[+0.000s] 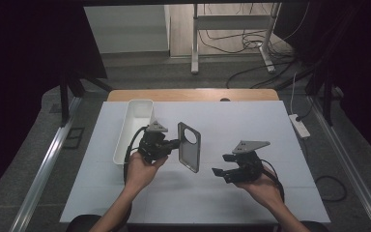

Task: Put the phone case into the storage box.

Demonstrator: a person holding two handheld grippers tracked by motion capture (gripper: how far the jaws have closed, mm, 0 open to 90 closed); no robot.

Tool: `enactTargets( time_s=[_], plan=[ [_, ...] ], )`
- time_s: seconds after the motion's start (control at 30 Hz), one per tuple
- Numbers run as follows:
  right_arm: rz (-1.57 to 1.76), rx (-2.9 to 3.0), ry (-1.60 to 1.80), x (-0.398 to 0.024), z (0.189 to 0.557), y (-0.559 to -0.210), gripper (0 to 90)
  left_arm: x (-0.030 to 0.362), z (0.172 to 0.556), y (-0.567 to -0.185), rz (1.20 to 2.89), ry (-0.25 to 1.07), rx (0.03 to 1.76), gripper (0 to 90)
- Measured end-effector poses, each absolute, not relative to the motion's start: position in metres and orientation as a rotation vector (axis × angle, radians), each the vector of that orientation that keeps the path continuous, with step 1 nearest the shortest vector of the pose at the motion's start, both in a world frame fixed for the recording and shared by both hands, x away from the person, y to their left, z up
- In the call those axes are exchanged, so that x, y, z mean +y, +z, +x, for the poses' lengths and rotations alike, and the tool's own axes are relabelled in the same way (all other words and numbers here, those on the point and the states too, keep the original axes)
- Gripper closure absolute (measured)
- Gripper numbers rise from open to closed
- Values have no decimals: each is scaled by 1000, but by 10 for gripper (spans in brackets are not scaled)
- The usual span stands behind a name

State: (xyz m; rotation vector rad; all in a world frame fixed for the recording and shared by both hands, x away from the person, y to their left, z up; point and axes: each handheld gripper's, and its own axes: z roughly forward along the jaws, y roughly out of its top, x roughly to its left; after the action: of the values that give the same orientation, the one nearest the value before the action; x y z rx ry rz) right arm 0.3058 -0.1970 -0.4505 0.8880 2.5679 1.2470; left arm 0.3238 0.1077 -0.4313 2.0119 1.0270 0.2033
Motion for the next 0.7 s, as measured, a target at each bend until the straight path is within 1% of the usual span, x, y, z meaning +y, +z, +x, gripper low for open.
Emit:
enactTargets(
  time_s=[0.33, 0.7],
  plan=[
    [904, 2551, 1254, -208, 307, -451, 278, 113, 325, -425, 2011, 204, 1034, 889],
    [944, 2537, 1247, -220, 308, -451, 204, 119, 329, -420, 2038, 212, 1034, 889]
  ],
)
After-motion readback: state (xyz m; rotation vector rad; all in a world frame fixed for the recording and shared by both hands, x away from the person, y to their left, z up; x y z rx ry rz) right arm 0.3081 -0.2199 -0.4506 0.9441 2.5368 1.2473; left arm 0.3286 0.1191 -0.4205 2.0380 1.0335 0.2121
